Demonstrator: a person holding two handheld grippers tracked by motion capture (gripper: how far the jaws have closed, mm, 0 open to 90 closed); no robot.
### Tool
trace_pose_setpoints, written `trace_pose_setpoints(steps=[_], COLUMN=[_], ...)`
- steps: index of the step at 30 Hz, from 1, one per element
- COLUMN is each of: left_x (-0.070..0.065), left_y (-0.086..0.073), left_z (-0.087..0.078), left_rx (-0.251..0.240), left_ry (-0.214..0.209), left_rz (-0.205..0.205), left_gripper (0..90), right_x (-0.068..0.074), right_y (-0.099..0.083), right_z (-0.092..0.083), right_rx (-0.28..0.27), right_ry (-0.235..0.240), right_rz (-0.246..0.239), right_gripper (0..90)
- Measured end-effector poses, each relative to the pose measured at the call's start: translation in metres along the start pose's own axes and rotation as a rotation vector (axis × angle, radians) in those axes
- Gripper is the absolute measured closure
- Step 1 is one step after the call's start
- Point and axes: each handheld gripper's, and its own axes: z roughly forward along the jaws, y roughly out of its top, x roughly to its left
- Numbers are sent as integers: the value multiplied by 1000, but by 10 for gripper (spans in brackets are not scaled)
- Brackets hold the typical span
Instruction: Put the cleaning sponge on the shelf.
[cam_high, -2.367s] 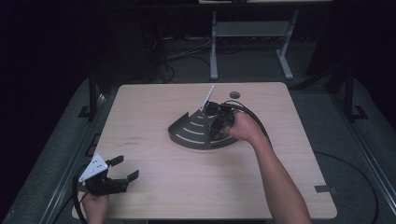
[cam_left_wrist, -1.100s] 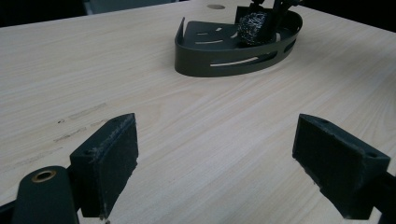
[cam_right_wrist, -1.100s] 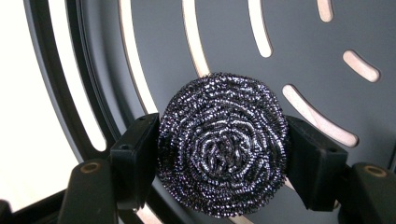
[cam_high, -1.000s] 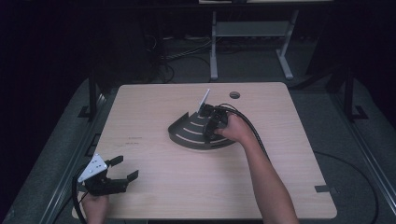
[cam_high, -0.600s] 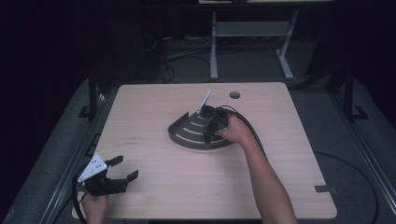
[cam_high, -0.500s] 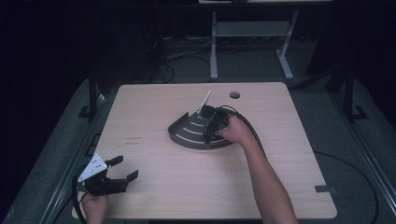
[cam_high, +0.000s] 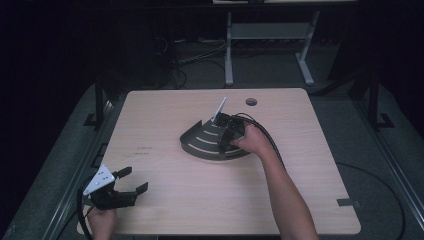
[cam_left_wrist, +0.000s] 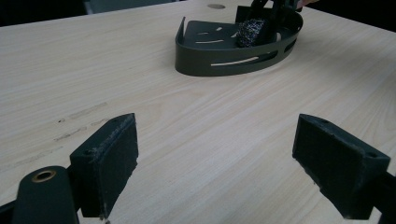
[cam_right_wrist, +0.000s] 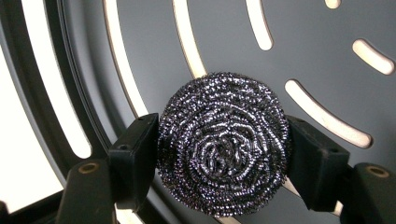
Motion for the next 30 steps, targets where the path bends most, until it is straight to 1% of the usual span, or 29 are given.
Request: trace_pose_setpoints(steps=[9, 12, 15, 20, 22, 23, 25, 30], left_x=[0, 0, 0, 0, 0, 0, 0, 0], left_y=[0, 0, 0, 0, 0, 0, 0, 0], left_z=[0, 0, 0, 0, 1, 1, 1, 1], left_rx=[1, 3, 1, 1, 1, 1, 1, 3], left_ry=[0, 0, 1, 1, 0, 1, 1, 0], left_rz=[0, 2, 0, 0, -1, -1, -2, -1], left_gripper=[137, 137, 137, 137, 137, 137, 137, 137], right_x=[0, 0, 0, 1, 2, 2, 2, 2], right_y=[0, 0, 0, 0, 0, 0, -1, -3], right_z=[0, 0, 0, -1, -2, -3, -6, -13], right_rx=[-1, 1, 1, -5, -12, -15, -23, -39], right_ry=[-1, 1, -1, 1, 5, -2, -3, -6], right_rz=[2, 5, 10, 8, 9, 5, 11, 10], right_gripper=[300, 290, 255, 238, 225, 216, 204, 197])
